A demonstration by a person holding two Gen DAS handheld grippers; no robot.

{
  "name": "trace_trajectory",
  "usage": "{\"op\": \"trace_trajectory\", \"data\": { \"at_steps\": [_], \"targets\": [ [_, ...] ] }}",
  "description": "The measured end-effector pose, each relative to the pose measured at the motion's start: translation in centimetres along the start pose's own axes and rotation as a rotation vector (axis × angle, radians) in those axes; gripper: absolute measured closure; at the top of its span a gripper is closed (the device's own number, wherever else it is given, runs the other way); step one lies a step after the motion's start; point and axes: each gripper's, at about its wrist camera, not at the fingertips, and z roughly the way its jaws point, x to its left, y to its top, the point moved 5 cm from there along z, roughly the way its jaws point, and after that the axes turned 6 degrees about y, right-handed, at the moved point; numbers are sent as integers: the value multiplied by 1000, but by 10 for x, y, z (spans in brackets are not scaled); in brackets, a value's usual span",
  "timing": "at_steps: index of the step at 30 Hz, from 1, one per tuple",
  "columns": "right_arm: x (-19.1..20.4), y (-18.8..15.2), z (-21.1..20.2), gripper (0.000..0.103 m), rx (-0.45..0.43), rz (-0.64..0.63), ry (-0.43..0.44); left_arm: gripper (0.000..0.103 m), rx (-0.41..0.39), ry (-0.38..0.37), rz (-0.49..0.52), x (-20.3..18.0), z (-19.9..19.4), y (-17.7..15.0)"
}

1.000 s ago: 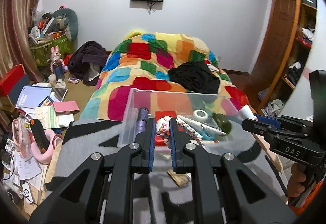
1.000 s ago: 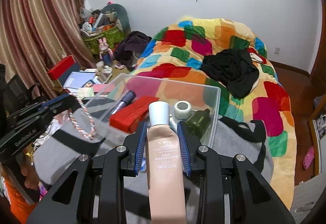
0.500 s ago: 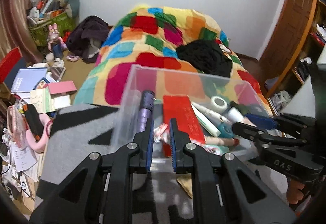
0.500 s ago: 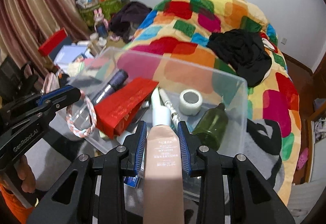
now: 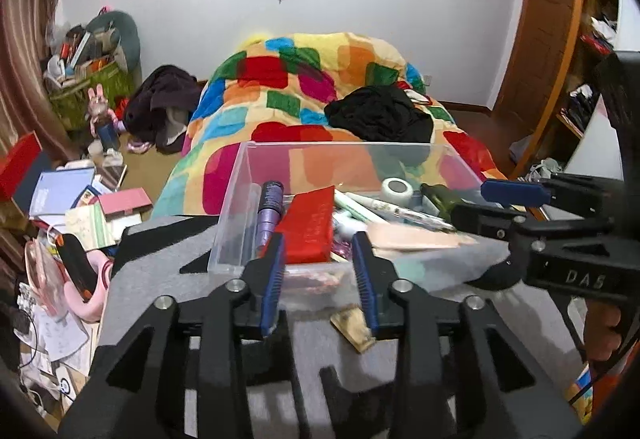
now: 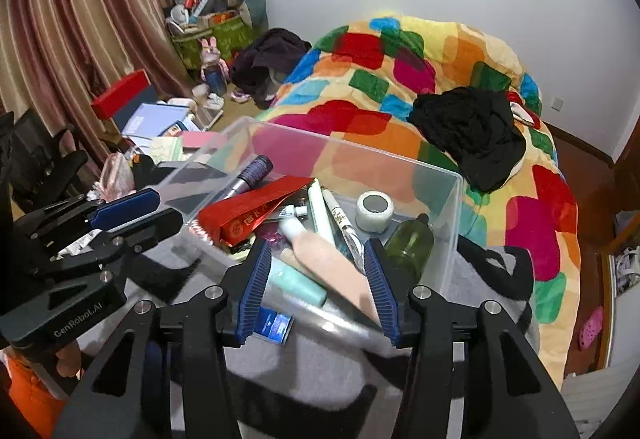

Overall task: Organize objects
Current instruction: 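Lower the foundation tube and rope keychain into the clear box and release, then grasp the gold case with the left gripper while the right grasps the blue card pack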

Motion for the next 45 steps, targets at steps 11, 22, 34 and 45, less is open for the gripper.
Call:
{"op": "trace_trajectory", "data": {
  "at_steps": [11,22,34,45],
  "targets": [
    [0,-43,-25,51,-28,13,16,42,87,-34,65,-14,8,-41],
    [-7,-81,1,45,67,42,36,42,249,-51,21,-21,63,-53],
    [23,-86,38,45,150,-35,31,79,280,-125,-9,-7,57,-68],
    [43,-77,76,42,205,-26,9,79,214,-41,15,19,34,-77]
  ]
}}
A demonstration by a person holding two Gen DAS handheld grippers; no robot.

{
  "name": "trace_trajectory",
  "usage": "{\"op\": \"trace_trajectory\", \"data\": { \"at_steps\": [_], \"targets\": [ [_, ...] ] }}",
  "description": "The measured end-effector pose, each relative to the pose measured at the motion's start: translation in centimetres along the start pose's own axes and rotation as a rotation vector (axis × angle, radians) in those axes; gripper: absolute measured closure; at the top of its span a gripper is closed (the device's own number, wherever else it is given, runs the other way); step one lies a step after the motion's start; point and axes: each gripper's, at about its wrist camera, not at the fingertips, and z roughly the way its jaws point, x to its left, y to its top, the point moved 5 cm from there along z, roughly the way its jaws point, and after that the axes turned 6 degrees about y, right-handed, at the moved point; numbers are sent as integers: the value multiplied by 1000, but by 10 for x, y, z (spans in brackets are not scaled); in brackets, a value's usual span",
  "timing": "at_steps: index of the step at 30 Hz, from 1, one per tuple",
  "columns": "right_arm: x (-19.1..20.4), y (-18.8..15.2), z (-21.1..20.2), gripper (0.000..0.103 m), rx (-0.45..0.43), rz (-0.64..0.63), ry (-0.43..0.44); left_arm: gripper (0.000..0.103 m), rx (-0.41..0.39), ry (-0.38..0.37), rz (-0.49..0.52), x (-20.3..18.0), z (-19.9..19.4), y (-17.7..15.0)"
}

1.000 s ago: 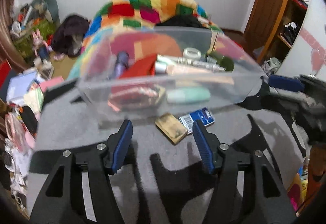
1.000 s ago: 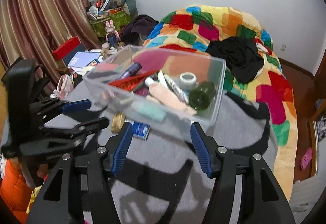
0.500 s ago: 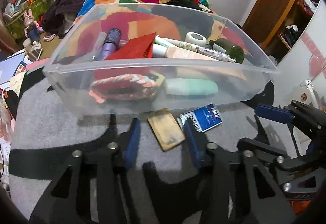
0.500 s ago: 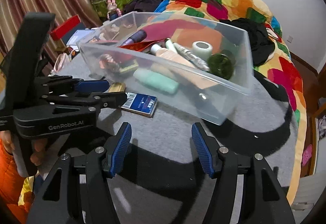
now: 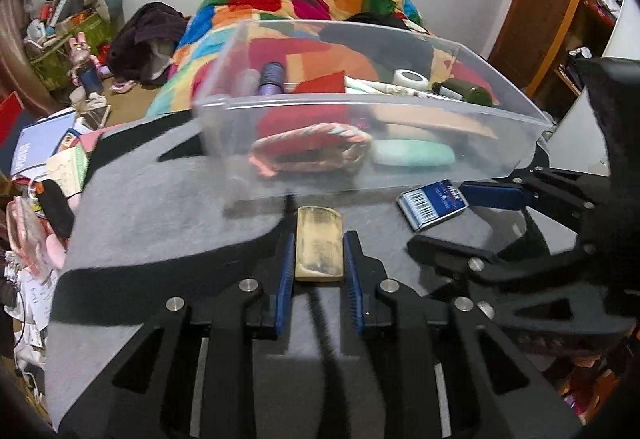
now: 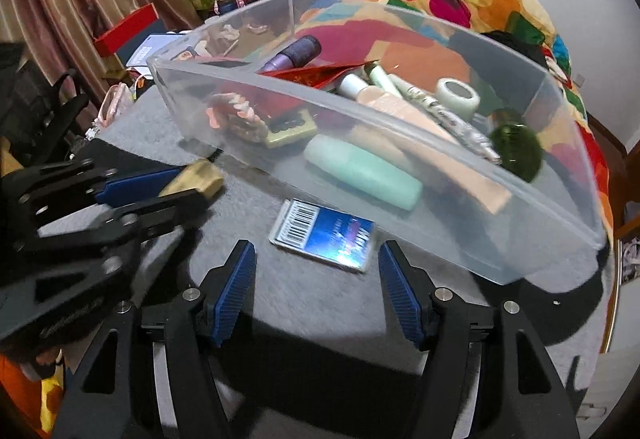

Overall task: Organize objects
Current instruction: 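Grasp the gold case with the left gripper while the right grasps the blue card pack, then drop the gold case and blue card pack into the clear box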

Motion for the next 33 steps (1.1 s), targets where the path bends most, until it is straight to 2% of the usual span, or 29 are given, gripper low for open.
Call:
{"op": "trace_trajectory", "data": {
  "at_steps": [4,6,16,24,29,33],
  "targets": [
    [1,4,3,42,-19,27,-25,79,-24,6,-25,7,-7,-5],
    [-1,3,1,56,-29,41,-31,79,-40,6,-30,6,-9,-2],
    [-8,-8,-21,56,-72,66,15,79,-75,-27,-44,-4,-20,2],
    [-10,-7,-64,56,-179,54,22,79,-163,-33,-32,-18,-50,17],
    [-14,4,-91,56,-257,79,31,79,-233,-30,-31,-24,-67,33],
    [-23,13,-107,56,-304,101,16,79,-255,-38,-35,-28,-72,43]
  ]
}}
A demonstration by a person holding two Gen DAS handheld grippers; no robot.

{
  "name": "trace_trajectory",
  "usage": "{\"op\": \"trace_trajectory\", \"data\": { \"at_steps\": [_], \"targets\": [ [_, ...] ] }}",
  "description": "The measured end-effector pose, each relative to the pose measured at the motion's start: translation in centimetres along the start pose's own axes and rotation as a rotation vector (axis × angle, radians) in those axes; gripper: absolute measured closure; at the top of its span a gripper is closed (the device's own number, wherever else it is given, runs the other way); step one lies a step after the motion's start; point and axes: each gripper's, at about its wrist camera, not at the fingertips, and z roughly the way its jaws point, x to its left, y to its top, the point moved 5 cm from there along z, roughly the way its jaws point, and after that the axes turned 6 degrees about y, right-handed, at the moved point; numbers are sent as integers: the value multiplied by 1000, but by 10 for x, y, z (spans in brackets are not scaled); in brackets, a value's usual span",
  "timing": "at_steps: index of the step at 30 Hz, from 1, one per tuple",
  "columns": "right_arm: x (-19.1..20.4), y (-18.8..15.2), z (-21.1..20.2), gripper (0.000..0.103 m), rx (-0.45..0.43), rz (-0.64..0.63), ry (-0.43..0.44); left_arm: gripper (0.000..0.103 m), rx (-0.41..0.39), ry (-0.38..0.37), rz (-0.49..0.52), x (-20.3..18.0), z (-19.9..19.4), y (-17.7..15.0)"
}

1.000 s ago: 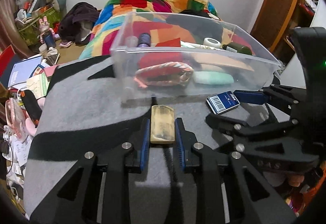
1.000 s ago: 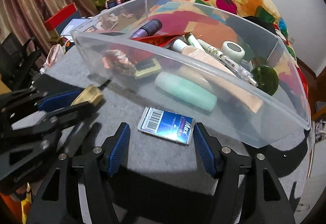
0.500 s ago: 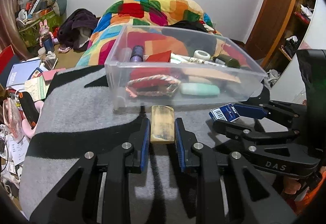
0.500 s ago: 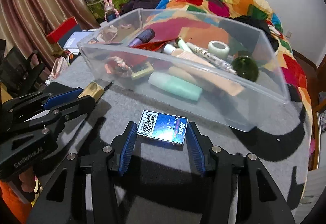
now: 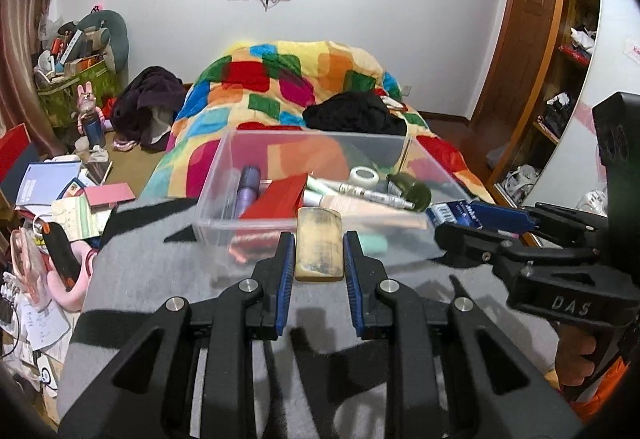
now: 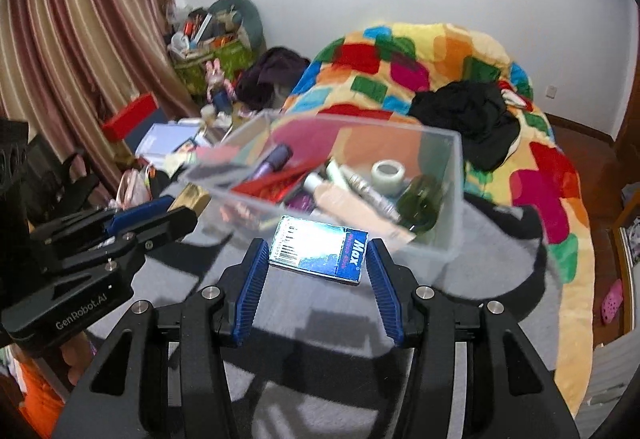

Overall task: Organize objects
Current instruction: 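Drop the gold case and blue card pack into the clear box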

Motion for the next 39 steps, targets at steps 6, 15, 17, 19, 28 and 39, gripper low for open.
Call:
{"op": "trace_trajectory", "data": {
  "at_steps": [6,15,17,19,28,39],
  "targets": [
    [-16,17,-6,56,-39,33,-36,79,-12,-3,-2,-3,6,15],
    [-33,28,23,56,5,62,-76,79,59,-44,-20,-5,40,31],
    [-36,28,32,56,25,68,-80,79,80,-41,-23,-5,50,31],
    [-38,28,38,56,36,72,-82,79,96,-32,-27,-3,60,30],
    [-32,26,60,55,87,28,-90,79,116,-21,-31,-3,76,29],
    [-21,26,32,54,41,-16,-72,79,59,-27,-5,-6,48,29]
  ]
}}
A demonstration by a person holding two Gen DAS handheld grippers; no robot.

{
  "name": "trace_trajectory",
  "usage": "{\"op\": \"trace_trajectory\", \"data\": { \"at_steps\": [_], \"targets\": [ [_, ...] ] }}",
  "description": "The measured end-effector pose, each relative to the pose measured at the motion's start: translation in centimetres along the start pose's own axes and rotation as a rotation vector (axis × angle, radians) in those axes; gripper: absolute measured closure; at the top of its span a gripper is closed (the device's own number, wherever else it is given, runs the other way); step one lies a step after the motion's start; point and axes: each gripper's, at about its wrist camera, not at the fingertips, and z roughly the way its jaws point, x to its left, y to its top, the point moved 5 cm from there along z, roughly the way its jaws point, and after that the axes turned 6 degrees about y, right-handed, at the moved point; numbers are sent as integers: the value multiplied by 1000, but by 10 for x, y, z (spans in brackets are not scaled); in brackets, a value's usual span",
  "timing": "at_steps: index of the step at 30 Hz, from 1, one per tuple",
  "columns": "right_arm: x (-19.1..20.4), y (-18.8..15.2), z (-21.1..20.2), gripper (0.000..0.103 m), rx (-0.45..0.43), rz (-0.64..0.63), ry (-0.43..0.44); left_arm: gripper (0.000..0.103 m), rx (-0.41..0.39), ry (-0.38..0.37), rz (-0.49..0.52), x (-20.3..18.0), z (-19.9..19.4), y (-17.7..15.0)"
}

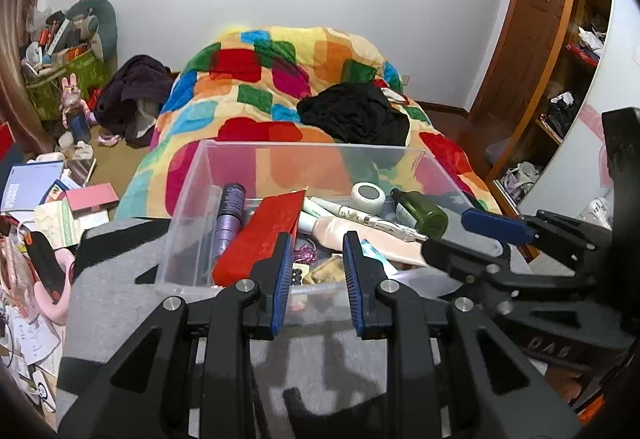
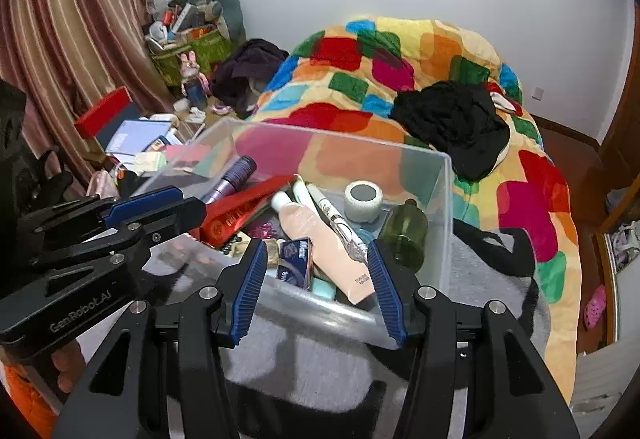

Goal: Organize objects

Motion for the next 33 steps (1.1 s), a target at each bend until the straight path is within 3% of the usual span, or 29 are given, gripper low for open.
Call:
{"op": "trace_trajectory", "data": {
  "at_steps": [3,6,8,15,19,27,33],
  "targets": [
    [2,-1,-15,52,-26,-6,9,77,-21,-3,6,-1,-13,-3],
    [5,-5,-29,45,-57,-21,10,63,-50,10,11,-1,-26,-8],
    [7,-8,-38,41,-84,-36,-3,47,-78,30,18,0,-37,-12],
    [11,-25,-66,23,-151,-37,12,21,-127,57,36,3,-66,-29],
    [16,-34,-77,19,-182,-38,14,7,-141,68,33,6,-77,-38],
    [29,-58,-85,6,-198,-66,8,6,-107,63,20,8,-83,-63],
    [33,-70,-83,5,-194,-61,19,6,-100,73,23,8,-82,-75]
  ]
}}
